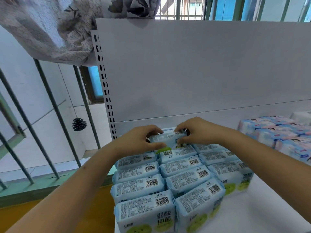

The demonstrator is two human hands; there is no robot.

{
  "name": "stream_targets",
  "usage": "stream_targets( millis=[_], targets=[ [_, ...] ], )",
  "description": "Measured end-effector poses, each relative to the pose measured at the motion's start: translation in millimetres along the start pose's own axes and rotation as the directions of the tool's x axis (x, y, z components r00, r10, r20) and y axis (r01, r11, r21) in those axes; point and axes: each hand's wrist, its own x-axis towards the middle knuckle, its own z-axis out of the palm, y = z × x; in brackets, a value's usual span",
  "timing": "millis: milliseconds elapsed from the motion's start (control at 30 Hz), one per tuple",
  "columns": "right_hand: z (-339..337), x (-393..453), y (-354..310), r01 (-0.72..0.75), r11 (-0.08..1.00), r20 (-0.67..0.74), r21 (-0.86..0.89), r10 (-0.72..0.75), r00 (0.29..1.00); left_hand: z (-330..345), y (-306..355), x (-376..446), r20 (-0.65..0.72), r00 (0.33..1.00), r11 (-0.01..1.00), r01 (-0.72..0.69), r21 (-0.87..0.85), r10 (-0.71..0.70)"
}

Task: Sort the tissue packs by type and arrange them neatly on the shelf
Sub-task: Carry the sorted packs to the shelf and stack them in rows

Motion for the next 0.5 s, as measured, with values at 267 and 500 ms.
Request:
stream_targets(
  millis=[267, 500],
  targets=[
    [-4.7, -13.1, -16.9, 0.183, 0.979, -0.001, -0.093, -0.184, 0.983, 14.7, -10.2, 7.7, -0.012, 0.998, 0.991, -0.057, 0.121, 0.059],
    [-1.1, -11.3, -23.0, 0.134, 0.988, 0.071, -0.075, -0.129, 0.989, 5.9, -8.8, 5.3, -0.12, 0.991, 0.998, -0.054, 0.021, 0.056]
  ],
)
